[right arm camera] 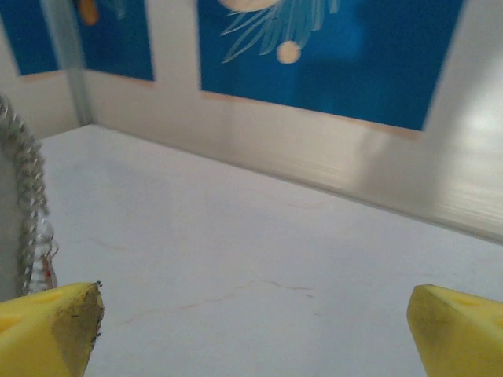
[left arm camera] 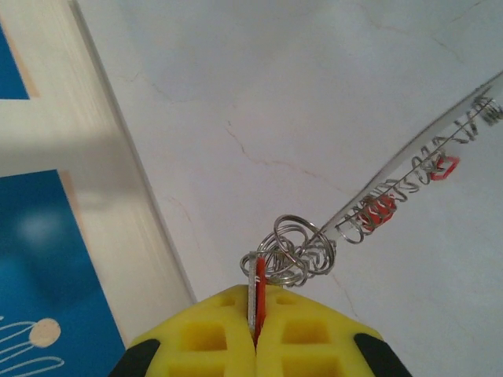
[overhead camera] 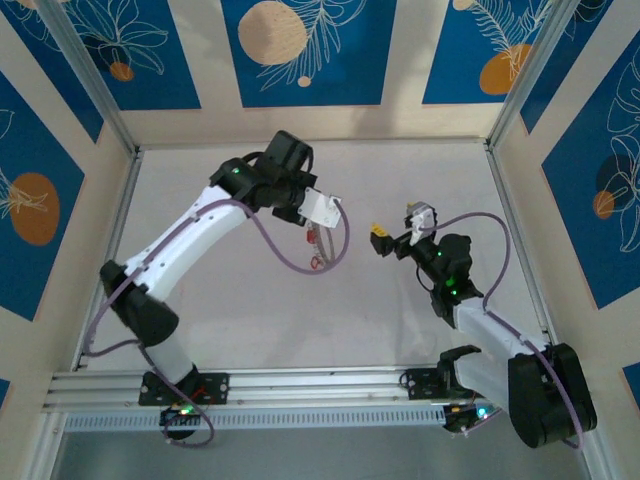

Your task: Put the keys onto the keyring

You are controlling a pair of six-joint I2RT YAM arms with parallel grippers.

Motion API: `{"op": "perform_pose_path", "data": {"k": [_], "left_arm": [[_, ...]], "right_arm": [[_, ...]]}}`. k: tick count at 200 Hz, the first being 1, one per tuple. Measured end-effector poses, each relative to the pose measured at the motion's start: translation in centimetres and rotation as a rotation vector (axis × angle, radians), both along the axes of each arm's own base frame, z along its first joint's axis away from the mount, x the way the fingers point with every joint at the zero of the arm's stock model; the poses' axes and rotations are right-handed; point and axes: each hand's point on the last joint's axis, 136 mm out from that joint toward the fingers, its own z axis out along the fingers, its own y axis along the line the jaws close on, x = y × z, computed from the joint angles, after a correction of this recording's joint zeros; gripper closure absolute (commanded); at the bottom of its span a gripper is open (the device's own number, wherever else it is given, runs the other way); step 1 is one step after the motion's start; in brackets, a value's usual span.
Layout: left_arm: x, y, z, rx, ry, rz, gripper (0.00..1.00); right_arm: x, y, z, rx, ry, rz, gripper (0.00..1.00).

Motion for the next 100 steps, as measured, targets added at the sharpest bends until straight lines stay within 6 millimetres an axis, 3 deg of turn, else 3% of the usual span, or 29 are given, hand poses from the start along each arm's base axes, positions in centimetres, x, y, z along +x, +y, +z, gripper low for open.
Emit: {"op": "perform_pose_path", "data": {"k": [30,57,100], "left_arm": [[2.6,-2.8,-1.7,-0.003,0.035,0.003,1.00],[4.4,-5.2,-3.9,-0.015,0.077,0.003,1.00],[6.0,-6.1,-6.7,-0.022,0.139,0.033,1.00]], "right_arm": [[0.4,-2.4,0.8,0.038,-0.006,-0.094,0.01],[0.6,-3.3,1.0,0.055,-0.003,-0.132,0.01],[0.5,-3.5,1.0,0.061,0.004,-0.139,0.01]]}}
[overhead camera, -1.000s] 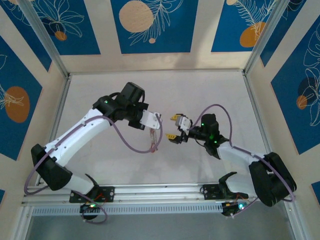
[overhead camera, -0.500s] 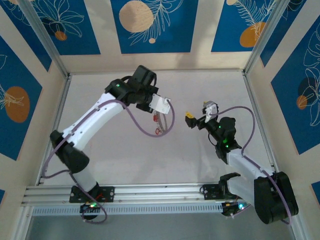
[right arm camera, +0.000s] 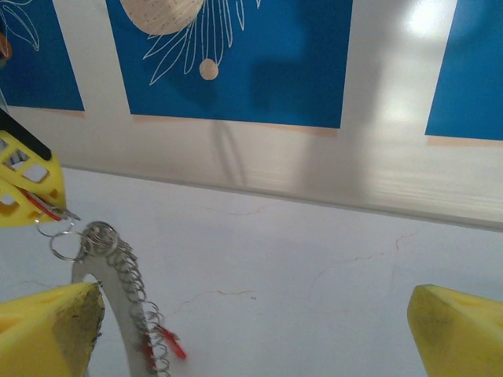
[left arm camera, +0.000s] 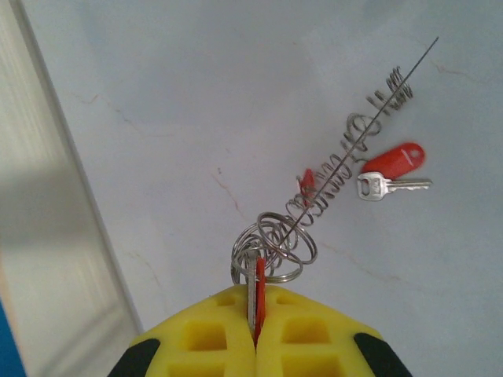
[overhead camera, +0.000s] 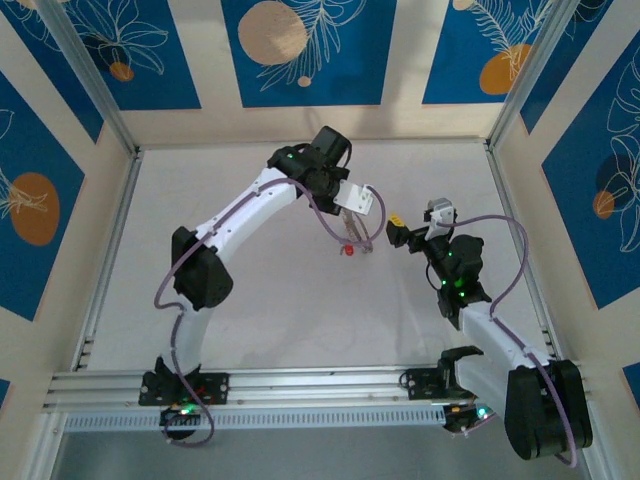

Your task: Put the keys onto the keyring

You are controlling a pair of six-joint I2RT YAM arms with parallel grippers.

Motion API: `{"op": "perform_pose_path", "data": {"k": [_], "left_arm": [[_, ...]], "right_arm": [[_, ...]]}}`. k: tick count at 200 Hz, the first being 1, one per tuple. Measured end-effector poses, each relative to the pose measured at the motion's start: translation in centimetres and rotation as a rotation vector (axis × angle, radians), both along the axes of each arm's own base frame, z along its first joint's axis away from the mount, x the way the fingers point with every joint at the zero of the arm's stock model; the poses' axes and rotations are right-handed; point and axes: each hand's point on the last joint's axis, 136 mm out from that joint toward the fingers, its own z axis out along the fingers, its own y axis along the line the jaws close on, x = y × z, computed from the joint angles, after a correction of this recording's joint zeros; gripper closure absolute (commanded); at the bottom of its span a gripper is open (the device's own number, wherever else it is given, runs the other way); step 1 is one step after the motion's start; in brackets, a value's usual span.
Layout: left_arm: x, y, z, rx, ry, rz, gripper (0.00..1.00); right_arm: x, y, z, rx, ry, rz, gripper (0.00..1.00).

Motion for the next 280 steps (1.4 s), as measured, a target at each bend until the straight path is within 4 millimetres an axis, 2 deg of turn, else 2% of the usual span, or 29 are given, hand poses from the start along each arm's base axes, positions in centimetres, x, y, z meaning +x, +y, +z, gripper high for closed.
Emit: {"op": "perform_pose_path", "data": {"k": [23,36,73,99,159,205,224,231,233,234,235,237,238,240,263,280], "left_arm": [[0.7,1.0,-0.6,-0.005,0.022,0.034,1.00],[1.0,2.1,-1.7,-0.001,0.044,0.059,1.00],[0.3,6.9,-7.3,0.070,0.156,0.140,1.00],[-0.3,8.7,-10.2,0.109,0.212,0.173,1.00],[-1.9,12.8,-13.7,0.194,0.266,0.229,1.00],[-2.3,17.1,-16.5,0.277,0.314,0.333,1.00],[-1.9,18.3,-16.7,0.294,0.312,0.395,0.91],[-1.7,18.7,-16.8,0.296,0.312,0.418,0.81],[-1.7,18.8,-16.9,0.298,0.310,0.423,0.71],[-1.8,18.9,-17.0,0.300,0.310,0.423,0.58],[-1.7,18.9,-17.0,0.302,0.309,0.424,0.36],[-1.7,19.1,-17.1,0.301,0.309,0.438,0.12],[-1.8,19.1,-17.1,0.302,0.311,0.444,0.06],[-1.8,19.2,-17.3,0.303,0.312,0.446,0.01],[-3.2,20.4,-18.3,0.318,0.346,0.505,0.00],[-3.9,21.0,-18.1,0.293,0.352,0.558,0.00]], "right_arm": [[-0.2,0.0,0.0,0.000,-0.003,0.000,0.01],[-0.4,-0.1,-0.2,0.000,0.000,0.000,0.01],[-0.6,-0.1,-1.2,0.000,0.025,-0.001,0.01],[-0.5,-0.1,-1.8,-0.002,0.041,-0.001,0.01],[-0.1,-0.2,-3.4,0.048,0.092,-0.016,0.01],[0.1,-0.5,-4.5,0.063,0.129,-0.032,0.01],[0.1,-0.5,-4.7,0.061,0.134,-0.033,0.01],[0.1,-0.5,-4.8,0.060,0.136,-0.035,0.01],[0.1,-0.6,-4.8,0.060,0.137,-0.037,0.01],[0.1,-0.6,-4.8,0.059,0.137,-0.038,0.01],[0.1,-0.6,-4.8,0.058,0.137,-0.038,0.01],[0.1,-0.6,-4.8,0.057,0.137,-0.039,0.01],[0.1,-0.7,-4.9,0.057,0.138,-0.041,0.01],[0.1,-0.7,-4.9,0.056,0.139,-0.043,0.01],[0.2,-1.2,-5.1,0.030,0.140,-0.070,0.01],[0.2,-1.5,-5.4,0.007,0.145,-0.089,0.01]]}}
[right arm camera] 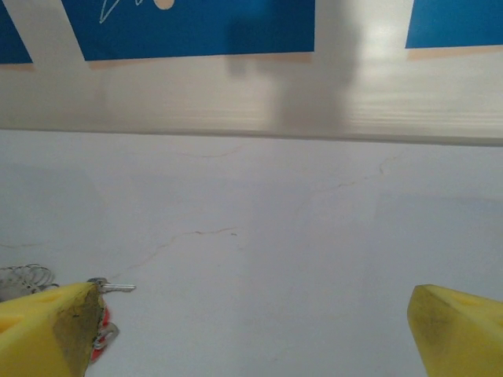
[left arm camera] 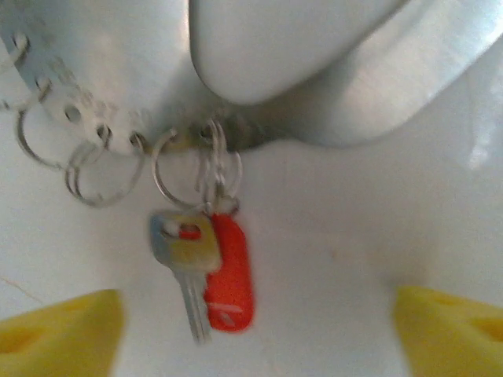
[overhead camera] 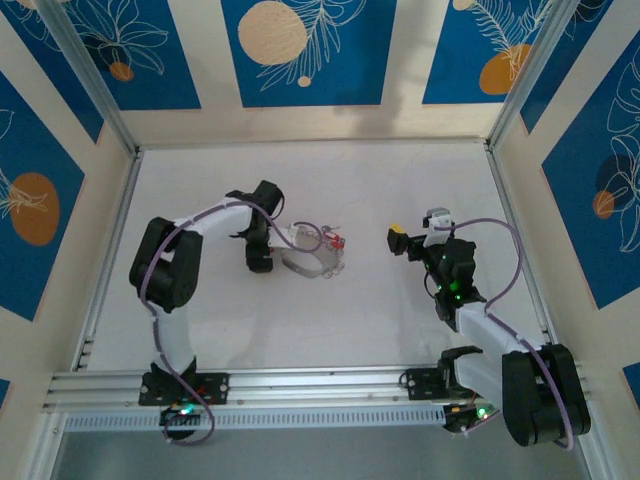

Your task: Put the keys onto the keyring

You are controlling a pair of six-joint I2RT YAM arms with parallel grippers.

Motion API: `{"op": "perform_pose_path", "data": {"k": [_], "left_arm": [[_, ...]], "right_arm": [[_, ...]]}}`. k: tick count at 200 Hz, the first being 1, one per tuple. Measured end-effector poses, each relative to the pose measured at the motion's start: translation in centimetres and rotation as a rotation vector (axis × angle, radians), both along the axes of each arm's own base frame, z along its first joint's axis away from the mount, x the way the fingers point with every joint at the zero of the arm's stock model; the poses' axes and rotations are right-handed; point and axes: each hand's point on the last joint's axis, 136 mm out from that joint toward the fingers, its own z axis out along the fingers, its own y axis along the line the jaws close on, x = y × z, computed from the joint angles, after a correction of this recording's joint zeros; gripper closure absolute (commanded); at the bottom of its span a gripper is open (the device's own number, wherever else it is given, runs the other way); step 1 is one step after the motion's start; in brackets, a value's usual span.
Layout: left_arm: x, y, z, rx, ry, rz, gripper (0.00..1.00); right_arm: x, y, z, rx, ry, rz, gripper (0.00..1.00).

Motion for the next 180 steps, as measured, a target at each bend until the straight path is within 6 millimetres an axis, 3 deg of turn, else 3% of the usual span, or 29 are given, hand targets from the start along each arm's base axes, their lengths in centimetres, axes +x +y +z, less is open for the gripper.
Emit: {"op": "perform_pose_path", "data": {"k": [26,53,71,85,117,155,180], "left_arm": [[-0.3,0.8,3.0,-0.101,-0.086,0.112,0.00],[1.4,2.5,7.7,-0.278,-0.280,0.332,0.00],[2.0,4.2,9.1,-0.379,-0.418,0.494,0.00],[1.7,5.4,8.6,-0.449,-0.485,0.605,0.00],[0.9,7.4,5.2,-0.545,-0.531,0.788,0.00],[3.0,9.3,4.7,-0.627,-0.640,0.936,0.00],[3.9,10.3,4.4,-0.659,-0.673,0.978,0.00]], "right_arm": [[0.0,-0.6,-0.4,-0.032,0.014,-0.028,0.01],[-0.1,-0.9,-1.5,-0.058,0.036,-0.043,0.01],[-0.1,-1.0,-2.8,-0.067,0.063,-0.046,0.01],[-0.1,-1.0,-4.5,-0.075,0.098,-0.045,0.01],[0.4,-0.5,-7.0,-0.108,0.147,-0.028,0.01],[1.9,0.0,-8.4,-0.149,0.154,-0.003,0.01],[2.6,-1.5,-8.4,-0.125,0.149,-0.044,0.01]]}}
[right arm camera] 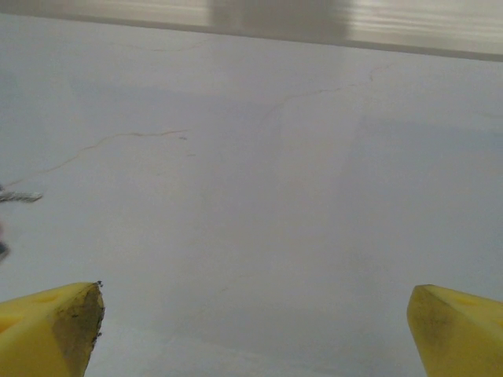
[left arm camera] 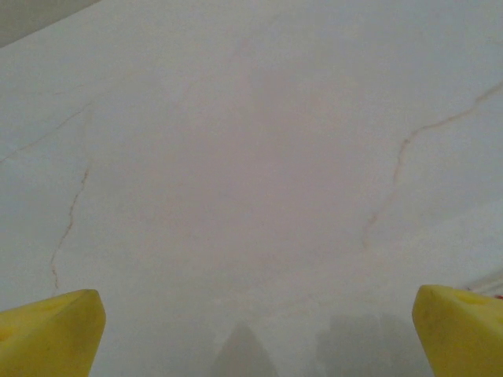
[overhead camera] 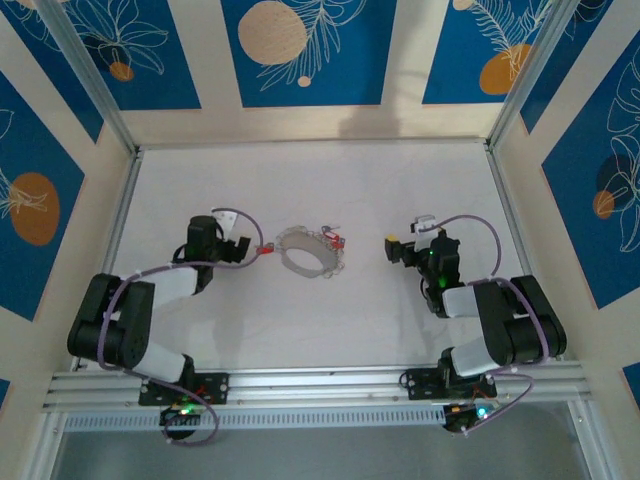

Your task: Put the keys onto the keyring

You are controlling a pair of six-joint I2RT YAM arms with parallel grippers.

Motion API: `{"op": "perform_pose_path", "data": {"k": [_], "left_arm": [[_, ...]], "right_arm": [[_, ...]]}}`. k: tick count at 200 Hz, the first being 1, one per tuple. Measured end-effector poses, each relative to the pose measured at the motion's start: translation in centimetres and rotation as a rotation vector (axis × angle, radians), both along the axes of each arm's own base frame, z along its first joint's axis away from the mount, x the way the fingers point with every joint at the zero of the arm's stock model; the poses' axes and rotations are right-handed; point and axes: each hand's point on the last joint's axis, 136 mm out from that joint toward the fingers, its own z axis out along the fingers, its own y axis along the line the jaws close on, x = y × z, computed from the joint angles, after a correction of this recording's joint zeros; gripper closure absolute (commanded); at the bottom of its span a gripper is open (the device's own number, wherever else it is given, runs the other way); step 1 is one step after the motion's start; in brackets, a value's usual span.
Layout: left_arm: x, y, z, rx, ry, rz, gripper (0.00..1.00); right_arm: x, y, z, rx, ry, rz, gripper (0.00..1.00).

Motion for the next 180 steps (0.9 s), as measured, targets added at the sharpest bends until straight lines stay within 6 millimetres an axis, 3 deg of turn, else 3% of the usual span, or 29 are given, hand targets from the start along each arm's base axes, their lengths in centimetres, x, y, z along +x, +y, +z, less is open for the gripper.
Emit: {"op": "perform_pose_path", "data": {"k": [26,53,77,113,180], "left_arm": [[0.8,2.3,0.5,-0.066,-0.056,0.080,0.00],[0.1,3.9,-0.3,-0.126,-0.104,0.122,0.00],[-0.5,3.7,-1.5,-0.149,-0.079,0.116,0.00],[0.1,3.5,-0.5,-0.162,-0.126,0.106,0.00],[0.2,3.4,-0.2,-0.165,-0.134,0.101,0.00]], "right_arm": [[0.9,-1.9,-1.0,0.033,0.029,-0.057,0.01],[2.2,-1.8,0.2,0.066,0.018,-0.038,0.01],[3.1,-2.1,1.0,0.094,0.016,-0.033,0.01],[2.8,-2.2,0.3,0.110,0.048,-0.034,0.01],[2.7,-2.1,0.0,0.116,0.066,-0.029,0.01]]}}
